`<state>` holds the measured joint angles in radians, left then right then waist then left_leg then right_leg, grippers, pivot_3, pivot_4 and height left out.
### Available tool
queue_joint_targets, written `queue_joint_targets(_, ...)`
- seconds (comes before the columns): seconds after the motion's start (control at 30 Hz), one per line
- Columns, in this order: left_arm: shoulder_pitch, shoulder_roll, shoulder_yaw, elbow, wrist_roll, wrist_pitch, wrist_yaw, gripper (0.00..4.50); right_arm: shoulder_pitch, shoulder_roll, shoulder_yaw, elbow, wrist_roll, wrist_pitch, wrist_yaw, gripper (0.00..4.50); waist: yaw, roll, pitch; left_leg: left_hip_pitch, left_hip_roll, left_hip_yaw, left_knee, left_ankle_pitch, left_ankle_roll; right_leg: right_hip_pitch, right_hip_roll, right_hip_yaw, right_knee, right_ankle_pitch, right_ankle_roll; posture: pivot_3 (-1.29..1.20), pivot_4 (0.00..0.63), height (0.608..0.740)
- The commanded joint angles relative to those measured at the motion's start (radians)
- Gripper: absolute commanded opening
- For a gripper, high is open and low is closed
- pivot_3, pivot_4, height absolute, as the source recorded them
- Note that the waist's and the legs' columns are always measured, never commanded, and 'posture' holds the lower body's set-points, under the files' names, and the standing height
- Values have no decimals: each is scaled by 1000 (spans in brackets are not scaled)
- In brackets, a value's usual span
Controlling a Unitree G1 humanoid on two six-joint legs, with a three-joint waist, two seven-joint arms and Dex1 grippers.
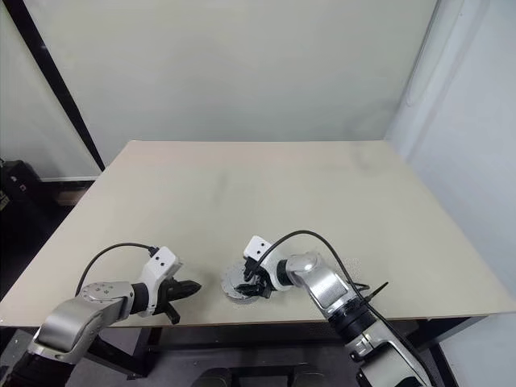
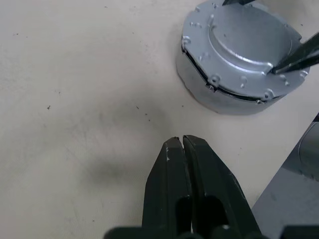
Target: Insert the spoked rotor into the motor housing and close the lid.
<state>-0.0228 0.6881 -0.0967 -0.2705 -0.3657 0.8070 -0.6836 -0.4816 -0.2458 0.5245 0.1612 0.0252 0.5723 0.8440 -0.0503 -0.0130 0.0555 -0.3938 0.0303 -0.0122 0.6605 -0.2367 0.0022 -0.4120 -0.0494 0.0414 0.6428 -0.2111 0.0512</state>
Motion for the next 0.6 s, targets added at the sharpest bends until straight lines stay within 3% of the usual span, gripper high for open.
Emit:
queue_joint_targets(0.03,-16,-3,21,-40,-4,-3,4,0,-11,-10,19,-37,-28,-7,3,3213,0,0,0,0,0,0,0,0,0,0,0,0,0,0,0,0,0,740)
queue_joint_targets(0.6,-6,-15,24,-44,-2,-6,14,0,-14,36,20,-63,-42,123,-44,3213,-1,0,-1,1,0,0,0,0,0,1,0,0,1,0,0,0,0,740)
